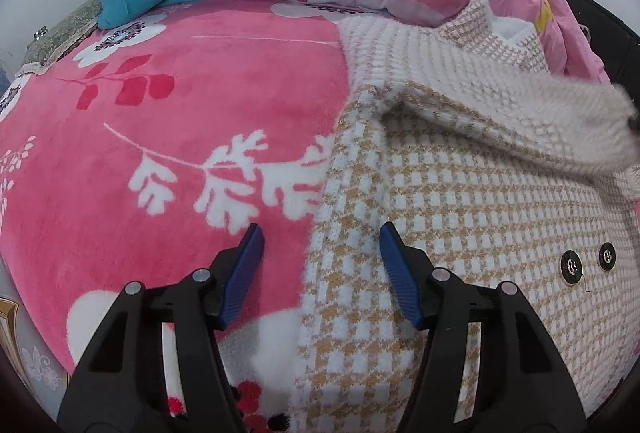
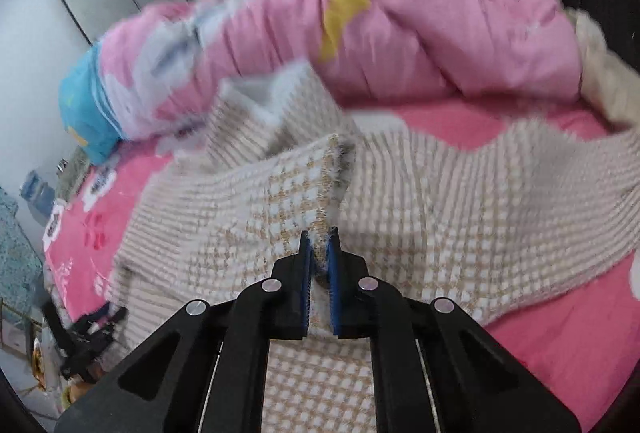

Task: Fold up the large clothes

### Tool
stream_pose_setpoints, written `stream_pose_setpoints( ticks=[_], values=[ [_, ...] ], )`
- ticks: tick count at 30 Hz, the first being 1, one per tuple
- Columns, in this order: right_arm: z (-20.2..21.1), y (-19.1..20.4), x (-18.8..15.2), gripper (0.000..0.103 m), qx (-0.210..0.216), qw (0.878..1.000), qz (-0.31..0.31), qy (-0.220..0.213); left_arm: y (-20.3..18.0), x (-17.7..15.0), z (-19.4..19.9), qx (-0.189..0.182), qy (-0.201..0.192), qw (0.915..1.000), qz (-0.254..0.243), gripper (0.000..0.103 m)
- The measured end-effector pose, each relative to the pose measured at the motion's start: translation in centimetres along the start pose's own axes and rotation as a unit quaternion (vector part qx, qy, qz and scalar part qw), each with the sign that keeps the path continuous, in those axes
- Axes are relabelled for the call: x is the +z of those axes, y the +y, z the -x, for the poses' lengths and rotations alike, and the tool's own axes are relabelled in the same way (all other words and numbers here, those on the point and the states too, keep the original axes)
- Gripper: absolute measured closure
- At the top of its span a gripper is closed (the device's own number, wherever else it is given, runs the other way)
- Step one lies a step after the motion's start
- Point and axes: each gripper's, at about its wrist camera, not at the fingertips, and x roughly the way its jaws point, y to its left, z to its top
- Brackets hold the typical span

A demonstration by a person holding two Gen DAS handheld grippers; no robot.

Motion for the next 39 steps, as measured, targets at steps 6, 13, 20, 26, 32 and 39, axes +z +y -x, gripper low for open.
stream_pose_setpoints(
  ticks=[6,13,20,26,32,39],
  values=[
    [-1.5,-4.5,-1.6,0.081,-0.008,0.998,-0.058,0.005,-0.1,0.1,-0.1,0.002,0.004,1.0,-0.008,0.045],
    [0.9,0.2,-2.0,0.069,0.01,0.998,0.049,-0.041,-0.2,0.3,-0.3,0.008,0.01,0.9999,-0.009,0.045],
    [-5.9,4.0,-4.4,0.051,-0.063,0.986,0.152,0.021,0.1,0.5,0.9,-0.01,0.012,0.9999,-0.001,0.044],
    [-2.4,5.9,-3.3,0.049,-0.039,0.988,0.151,-0.003,-0.8,2.7,5.2,-0.032,-0.027,0.9989,-0.023,0.027],
    [-6.3,5.5,-2.7,0.041,-0.039,0.989,0.142,0.011,-5.1,8.7,3.3,-0.065,-0.028,0.9967,-0.04,0.023],
    [-7.0,4.3,-3.1,0.035,-0.024,0.99,0.139,0.001,-6.3,13.3,-7.3,-0.053,0.041,0.9977,-0.014,0.023]
  ],
)
